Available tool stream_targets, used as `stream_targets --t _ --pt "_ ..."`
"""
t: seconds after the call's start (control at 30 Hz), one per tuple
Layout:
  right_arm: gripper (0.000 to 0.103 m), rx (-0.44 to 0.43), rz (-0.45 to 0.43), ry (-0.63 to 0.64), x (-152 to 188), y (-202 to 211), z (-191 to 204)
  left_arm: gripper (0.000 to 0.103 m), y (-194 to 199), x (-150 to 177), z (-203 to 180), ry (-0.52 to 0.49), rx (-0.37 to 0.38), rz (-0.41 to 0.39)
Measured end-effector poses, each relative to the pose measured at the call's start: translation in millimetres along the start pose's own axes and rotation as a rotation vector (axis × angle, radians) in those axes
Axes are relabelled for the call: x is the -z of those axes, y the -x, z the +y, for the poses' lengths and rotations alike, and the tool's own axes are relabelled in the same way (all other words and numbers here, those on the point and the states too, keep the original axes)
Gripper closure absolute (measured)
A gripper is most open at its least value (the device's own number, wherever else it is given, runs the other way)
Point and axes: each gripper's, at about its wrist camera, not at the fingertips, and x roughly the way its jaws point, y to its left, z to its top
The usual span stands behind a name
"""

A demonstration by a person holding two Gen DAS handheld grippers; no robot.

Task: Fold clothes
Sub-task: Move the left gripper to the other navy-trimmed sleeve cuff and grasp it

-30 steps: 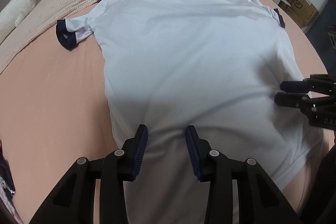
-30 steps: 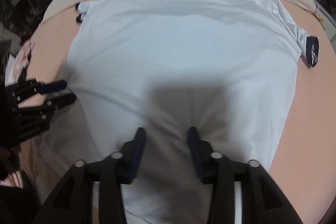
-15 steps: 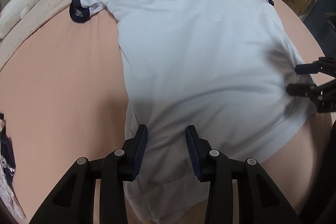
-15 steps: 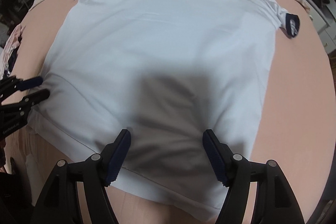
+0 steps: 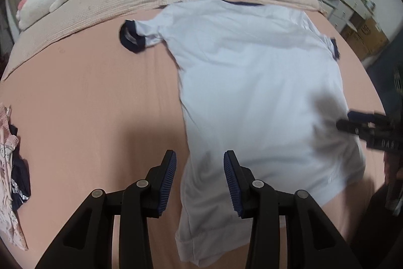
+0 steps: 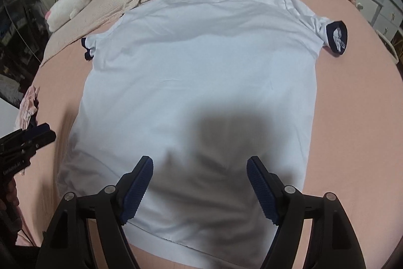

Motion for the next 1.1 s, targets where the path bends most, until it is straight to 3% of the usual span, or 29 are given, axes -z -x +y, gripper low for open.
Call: stream_targets --t 0.03,0.07,0.1,0.33,0.43,0.53,0.7,0.8,0.97,1.1 --pt "0.026 -0.003 -0.002 -0.003 -2 -1 -2 0.042 -3 -4 4 0.021 0.014 0.001" --pt "0.026 -0.005 -0.013 -0.004 -3 0 -2 0.027 -5 -9 9 0.041 0.020 -0.003" --pt "0.026 -0.006 -0.033 -0.002 -4 3 -2 0.022 -6 -14 13 0.060 0.023 -0.009" --pt "0.026 0.000 -0.193 0.043 -19 16 3 0.022 -28 -49 46 0.145 -0.001 0.001" --pt "0.026 0.002 -0.179 0.058 -26 0 10 0.022 -38 -61 63 0.175 -0.003 0.002" --pt "0.026 0.059 -0.176 0.099 -28 -13 22 0.022 -46 -71 79 0.186 -0.011 -0.006" --pt "0.026 0.162 -0.241 0.220 -34 -14 53 0.022 -55 -96 98 0.127 -0.054 -0.063" --pt "0.026 0.180 -0.270 0.242 -42 -15 78 0.022 -62 -110 113 0.096 -0.089 -0.124" --pt "0.026 0.241 -0.297 0.313 -58 -31 125 0.022 -78 -124 144 0.154 -0.063 -0.175" --pt "0.026 0.324 -0.316 0.385 -70 -47 163 0.022 -88 -133 151 0.131 -0.057 -0.183"
